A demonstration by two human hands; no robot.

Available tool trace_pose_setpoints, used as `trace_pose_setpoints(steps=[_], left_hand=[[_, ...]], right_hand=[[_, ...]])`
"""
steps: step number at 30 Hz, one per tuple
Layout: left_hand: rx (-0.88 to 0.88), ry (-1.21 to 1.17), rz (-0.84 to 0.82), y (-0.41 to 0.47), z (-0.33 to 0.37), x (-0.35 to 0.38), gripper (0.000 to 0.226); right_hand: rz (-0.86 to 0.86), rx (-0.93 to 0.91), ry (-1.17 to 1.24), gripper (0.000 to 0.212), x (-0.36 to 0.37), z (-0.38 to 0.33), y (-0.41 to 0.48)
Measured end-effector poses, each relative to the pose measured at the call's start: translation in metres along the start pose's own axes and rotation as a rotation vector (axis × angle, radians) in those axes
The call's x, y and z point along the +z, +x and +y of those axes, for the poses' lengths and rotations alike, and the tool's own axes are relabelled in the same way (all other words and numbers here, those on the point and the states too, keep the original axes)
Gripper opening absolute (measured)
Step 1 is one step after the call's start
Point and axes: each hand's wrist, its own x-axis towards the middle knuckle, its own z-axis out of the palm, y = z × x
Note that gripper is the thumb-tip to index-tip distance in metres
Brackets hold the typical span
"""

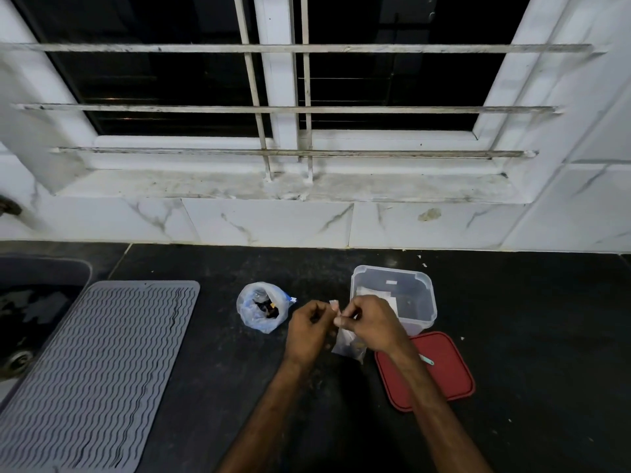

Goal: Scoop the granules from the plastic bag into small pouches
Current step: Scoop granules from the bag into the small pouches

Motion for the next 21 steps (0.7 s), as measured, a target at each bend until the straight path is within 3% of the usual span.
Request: trace_pose_setpoints(steps=[8, 14, 16, 18, 21], left_hand=[[-0.032, -0.009, -0.027, -0.003, -0.006, -0.006, 0.023], [0.047, 0.212, -0.043, -0.001, -0.021, -0.006, 0.014], [0.124, 0.270, 0.011, 0.000, -0.023, -0.005, 0.008], [0.197, 0.343, 0.021, 0.000, -0.021, -0.006, 0.020], [0.239, 0.480, 0.021, 0.003, -0.019, -0.006, 0.006]], right_hand=[[-0.066, 0.080, 0.293, 0.018, -0.002, 0.005, -0.002], [0.143, 0.042, 0.122, 0.011, -0.003, 0.014, 0.000], [0.146, -0.008, 0.109, 0.013, 0.004, 0.015, 0.001], [0.127, -0.051, 0.087, 0.011, 0.006, 0.014, 0.002], [0.095, -0.116, 0.033, 0.009, 0.004, 0.014, 0.003]])
